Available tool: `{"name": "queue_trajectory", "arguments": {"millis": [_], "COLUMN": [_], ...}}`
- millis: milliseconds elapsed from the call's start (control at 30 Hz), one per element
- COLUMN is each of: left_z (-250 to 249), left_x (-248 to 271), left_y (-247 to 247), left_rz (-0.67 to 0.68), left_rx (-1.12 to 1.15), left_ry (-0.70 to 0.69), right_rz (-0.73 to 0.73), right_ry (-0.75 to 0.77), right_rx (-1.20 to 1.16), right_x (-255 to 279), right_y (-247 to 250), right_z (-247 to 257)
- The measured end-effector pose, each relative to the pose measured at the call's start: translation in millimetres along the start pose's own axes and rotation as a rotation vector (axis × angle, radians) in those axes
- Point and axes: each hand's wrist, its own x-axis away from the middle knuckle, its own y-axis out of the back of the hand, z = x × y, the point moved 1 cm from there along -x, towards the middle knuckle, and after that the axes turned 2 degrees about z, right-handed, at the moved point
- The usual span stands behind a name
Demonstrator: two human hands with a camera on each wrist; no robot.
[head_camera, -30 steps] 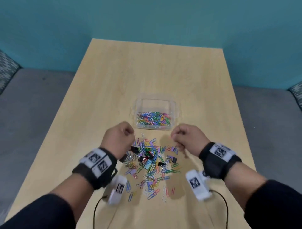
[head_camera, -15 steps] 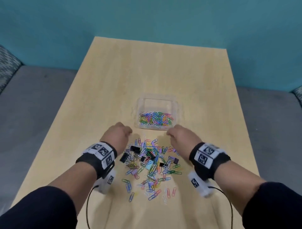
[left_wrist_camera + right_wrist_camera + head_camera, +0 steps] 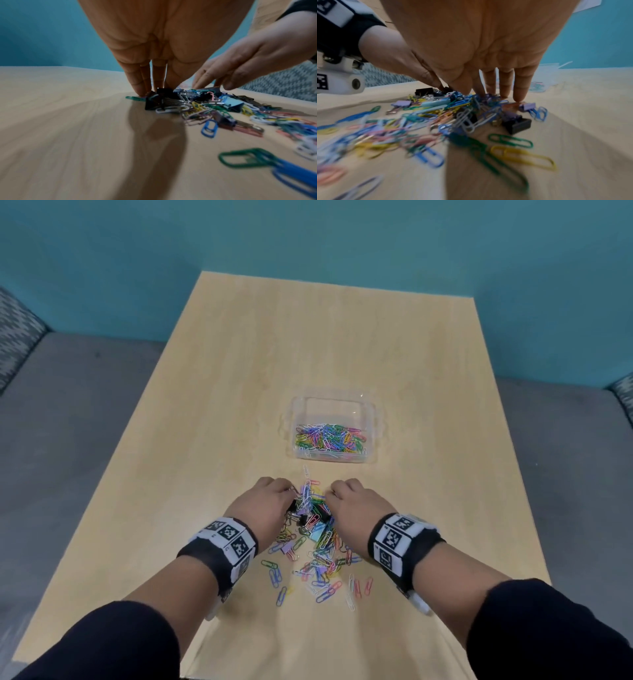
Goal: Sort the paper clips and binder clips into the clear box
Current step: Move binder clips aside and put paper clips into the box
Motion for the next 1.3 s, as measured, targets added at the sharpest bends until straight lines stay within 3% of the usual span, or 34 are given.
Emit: {"name": "queue_trajectory", "arguments": {"millis": [100, 233, 367, 533, 667, 833, 1133, 1300], "left_z": [1, -3, -2, -2, -13, -25, -4, -8], "left_x": [23, 38, 45, 64, 81, 84, 95, 86], "left_y": [-7, -20, -15, -10, -12, -32, -29, -20], "left_rz": [-0.087, -0.024, -0.055, -0.154, -0.209, -0.045, -0.040, -0.092], "left_rx": [-0.029, -0.046, -0.089, -0.041, 0.009, -0.055, -0.061, -0.035], "left_ry": [-0.041, -0.080, -0.029, 0.148, 0.153, -0.017, 0.078, 0.178], "right_rz": [0.000, -0.056, -0.078, -0.030, -0.070, -0.104, -0.038, -0.065], "right_ry": [-0.004, 0.005, 0.009, -0.081, 0.010, 0.153, 0.221, 0.221], "right_rx": [-0.007, -0.084, -0.148, -0.158, -0.055, 0.161, 0.296, 0.239], "right_x": [20, 11, -27, -59, -67, -52, -2, -15], "right_y": [-4, 10, 18, 15, 6, -4, -22, 0], "right_z": [4, 7, 16, 25, 39, 45, 45, 52]}}
